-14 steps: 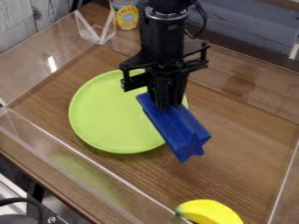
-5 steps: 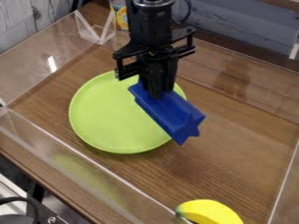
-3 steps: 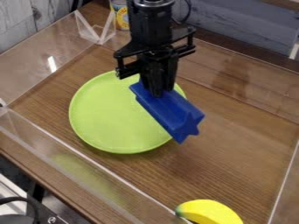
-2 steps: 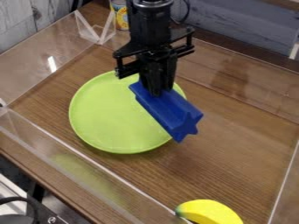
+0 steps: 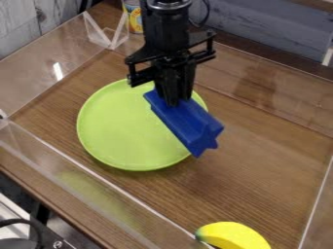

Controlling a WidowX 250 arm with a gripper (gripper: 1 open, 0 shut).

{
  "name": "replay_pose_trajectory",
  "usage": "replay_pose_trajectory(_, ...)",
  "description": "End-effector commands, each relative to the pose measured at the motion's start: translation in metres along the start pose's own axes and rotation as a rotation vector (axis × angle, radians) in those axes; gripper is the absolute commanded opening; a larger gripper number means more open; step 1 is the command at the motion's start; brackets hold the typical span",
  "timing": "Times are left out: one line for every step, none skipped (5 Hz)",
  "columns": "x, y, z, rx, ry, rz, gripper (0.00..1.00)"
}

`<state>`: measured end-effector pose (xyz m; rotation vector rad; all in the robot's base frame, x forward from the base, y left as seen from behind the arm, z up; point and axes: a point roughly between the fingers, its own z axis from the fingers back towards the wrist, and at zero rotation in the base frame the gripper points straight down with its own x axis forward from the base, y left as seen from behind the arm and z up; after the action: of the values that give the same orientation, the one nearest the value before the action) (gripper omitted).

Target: Put the blue object in the green plate

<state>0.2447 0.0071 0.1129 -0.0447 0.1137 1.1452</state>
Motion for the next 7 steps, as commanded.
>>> replay_pose_trajectory(0.0068, -0.0051, 0.0106, -0.044, -0.027, 0.000, 0.00)
replay_pose_trajectory(0.0074, -0.0055, 0.0094, -0.045, -0.029, -0.011, 0.00)
replay_pose_trajectory(0.0078, -0.0058, 0.0083, -0.046, -0.031, -0.022, 0.00)
replay_pose_trajectory(0.0082, -0.0059, 0.0074, -0.048, -0.033, -0.033, 0.00)
replay_pose_trajectory(0.0085, -0.0058, 0.0066, -0.051, -0.036, -0.042, 0.00)
replay_pose_trajectory(0.0087, -0.0050, 0.0058, -0.052, -0.040, -0.051, 0.00)
replay_pose_trajectory(0.0094, -0.0037, 0.0049, -0.053, -0.044, -0.060, 0.00)
